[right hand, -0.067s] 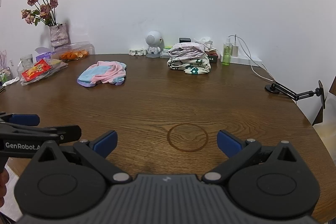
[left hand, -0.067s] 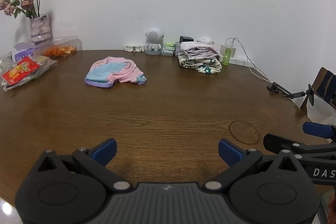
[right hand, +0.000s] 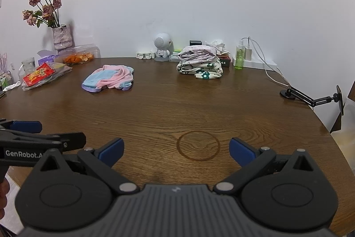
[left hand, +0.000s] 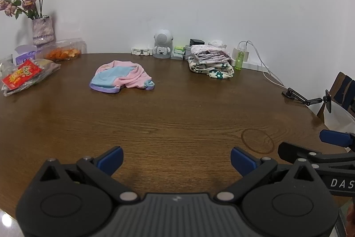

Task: Fold clothes

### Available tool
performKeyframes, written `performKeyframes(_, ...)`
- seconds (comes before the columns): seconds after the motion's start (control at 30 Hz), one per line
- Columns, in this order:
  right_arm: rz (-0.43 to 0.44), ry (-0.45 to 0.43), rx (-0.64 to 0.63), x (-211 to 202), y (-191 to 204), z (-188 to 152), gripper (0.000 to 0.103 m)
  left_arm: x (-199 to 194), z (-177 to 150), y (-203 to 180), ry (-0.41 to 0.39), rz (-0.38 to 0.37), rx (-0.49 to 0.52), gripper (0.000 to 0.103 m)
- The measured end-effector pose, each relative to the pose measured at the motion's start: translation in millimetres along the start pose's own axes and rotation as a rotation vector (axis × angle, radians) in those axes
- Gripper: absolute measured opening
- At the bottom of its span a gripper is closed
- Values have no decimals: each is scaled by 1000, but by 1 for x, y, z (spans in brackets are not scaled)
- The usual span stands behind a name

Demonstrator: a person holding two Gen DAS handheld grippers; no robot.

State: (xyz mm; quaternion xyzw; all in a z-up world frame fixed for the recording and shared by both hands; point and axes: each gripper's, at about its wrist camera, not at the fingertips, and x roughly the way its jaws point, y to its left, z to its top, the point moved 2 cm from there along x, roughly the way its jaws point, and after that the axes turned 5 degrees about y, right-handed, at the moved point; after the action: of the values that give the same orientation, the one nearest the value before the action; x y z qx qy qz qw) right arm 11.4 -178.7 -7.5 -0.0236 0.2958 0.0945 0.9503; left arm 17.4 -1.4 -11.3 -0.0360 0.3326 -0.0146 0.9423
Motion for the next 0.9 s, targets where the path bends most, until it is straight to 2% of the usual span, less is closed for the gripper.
performKeyframes(0.9, 8, 1, 6, 0, 1, -1, 103, -6, 2, -2, -9, 0, -4, 103)
